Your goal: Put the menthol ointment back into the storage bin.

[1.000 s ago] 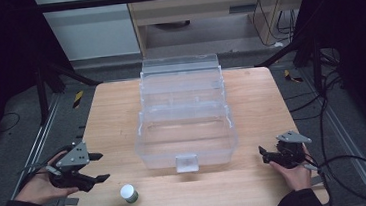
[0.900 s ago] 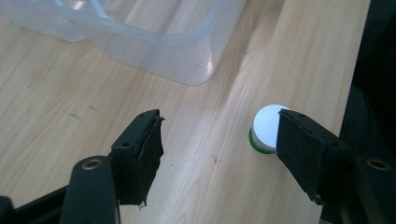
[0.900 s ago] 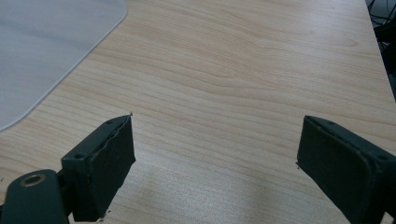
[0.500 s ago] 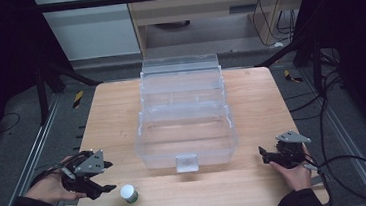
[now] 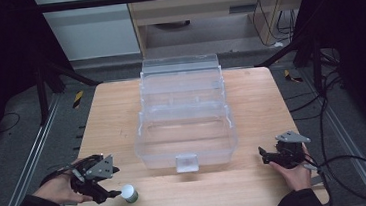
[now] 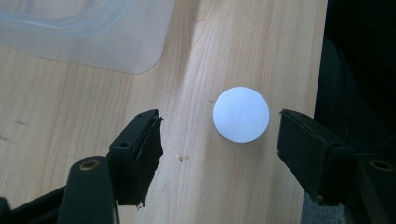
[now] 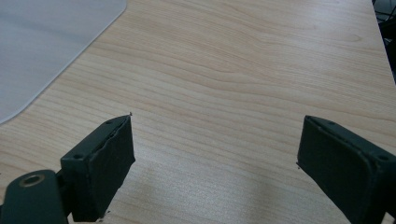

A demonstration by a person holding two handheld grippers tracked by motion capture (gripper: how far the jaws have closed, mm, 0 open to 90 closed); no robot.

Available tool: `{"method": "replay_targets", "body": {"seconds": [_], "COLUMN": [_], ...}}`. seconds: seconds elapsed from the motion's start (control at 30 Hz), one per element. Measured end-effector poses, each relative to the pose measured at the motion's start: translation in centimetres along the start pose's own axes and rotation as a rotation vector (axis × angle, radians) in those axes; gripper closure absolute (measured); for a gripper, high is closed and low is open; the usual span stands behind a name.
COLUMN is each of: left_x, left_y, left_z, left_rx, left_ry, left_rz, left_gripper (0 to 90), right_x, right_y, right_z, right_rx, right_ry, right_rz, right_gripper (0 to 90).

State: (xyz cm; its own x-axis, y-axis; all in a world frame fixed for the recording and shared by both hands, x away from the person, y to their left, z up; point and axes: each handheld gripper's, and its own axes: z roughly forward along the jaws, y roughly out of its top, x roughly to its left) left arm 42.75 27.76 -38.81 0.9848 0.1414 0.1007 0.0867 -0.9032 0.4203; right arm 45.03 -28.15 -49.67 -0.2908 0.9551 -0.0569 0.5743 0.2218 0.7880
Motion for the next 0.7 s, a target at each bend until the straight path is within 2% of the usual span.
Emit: {"method": "replay_targets", "body": {"seconds": [0.47,0.7], "left_x": [-0.1,-0.3], "left_y": [0.7,0.7], "left_z": [2.4,3.3], "left_rx": [0.059,0.095], "left_ry": [-0.052,-0.064], "left_rz": [0.053,0.070], "left_gripper": [30.0,31.2], "right_x": [0.1,0.1], "right_y": [0.0,0.0], "right_z": [0.1,0.2], "right_rx": [0.015,0.022], "right_ry": [0.008,0.009], "right_rz": [0.002,-0.001], "right_gripper": [11.0,11.0]}}
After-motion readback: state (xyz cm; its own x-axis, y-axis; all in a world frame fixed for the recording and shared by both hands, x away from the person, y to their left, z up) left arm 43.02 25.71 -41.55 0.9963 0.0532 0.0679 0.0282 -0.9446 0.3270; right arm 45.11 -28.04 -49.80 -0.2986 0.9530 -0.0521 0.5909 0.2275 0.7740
